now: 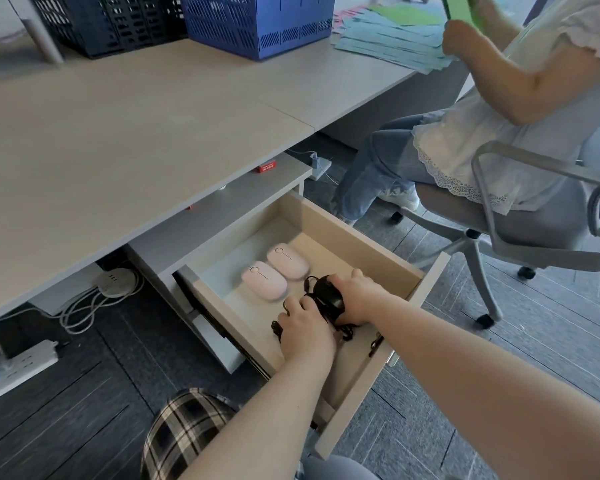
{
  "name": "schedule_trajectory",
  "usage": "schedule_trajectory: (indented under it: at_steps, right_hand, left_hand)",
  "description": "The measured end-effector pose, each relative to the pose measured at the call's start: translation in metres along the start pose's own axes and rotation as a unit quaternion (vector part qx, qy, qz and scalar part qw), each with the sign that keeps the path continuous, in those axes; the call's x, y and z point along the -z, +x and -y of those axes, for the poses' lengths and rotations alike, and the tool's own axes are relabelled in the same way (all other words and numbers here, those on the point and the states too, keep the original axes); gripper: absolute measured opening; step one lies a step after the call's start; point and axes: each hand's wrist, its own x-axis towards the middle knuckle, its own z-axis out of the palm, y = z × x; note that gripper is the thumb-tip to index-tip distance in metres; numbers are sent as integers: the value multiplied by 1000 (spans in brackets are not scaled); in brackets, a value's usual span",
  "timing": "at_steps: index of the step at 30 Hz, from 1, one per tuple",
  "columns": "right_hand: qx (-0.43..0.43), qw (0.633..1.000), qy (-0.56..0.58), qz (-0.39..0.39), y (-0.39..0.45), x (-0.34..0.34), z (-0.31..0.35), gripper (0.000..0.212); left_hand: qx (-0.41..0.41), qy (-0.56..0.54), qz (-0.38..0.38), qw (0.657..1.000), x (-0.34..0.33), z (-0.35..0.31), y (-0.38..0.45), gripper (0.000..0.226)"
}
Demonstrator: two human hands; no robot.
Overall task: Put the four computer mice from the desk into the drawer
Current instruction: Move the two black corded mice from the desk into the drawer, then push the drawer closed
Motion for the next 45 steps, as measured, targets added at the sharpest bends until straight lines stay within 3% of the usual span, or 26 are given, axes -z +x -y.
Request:
schedule_trajectory:
  at_steps: [5,10,17,24,30,33,36,38,40,42,43,45]
  right_hand:
    - [17,1000,24,4,4,1,0,82]
    - [30,999,41,9,5,8,-6,83]
    - [29,999,39,16,2,8,-4,87]
    - [29,997,60,-36,-10,16,-2,53]
    - [8,996,73,-53,-33,23,0,34]
    - [-18,988,76,-131,-52,27,0,26]
    - [-109,953,60,-275,-69,24,-3,32]
    - [-181,919,155,-314,-77,20,-7,56]
    - [-219,865,329,-308,-84,16,-6,72]
    - [-249,787,489,-282,-84,10,-3,75]
    - [-272,753,533,-273,-81,6,-1,75]
    - [-310,718,563,-266,-77,4,2,71]
  left_hand:
    - [37,-41,24,998,-1,-4,2,68]
    - [102,-118,90,984,12,-12,2,56]
    - [89,-86,103,987,17,-11,2,59]
    - [35,0,91,995,29,-1,2,47]
    - [-94,207,3,974,53,5,0,42]
    - [-113,220,-26,969,72,5,2,42]
    - [-157,233,-63,958,96,4,4,44]
    - [-190,227,-95,950,116,5,5,39]
    - [-216,229,-132,940,136,9,11,34]
    - [-224,233,-167,931,153,16,22,33]
    - [-221,226,-180,932,161,21,28,37]
    - [-206,206,-195,936,176,29,39,47]
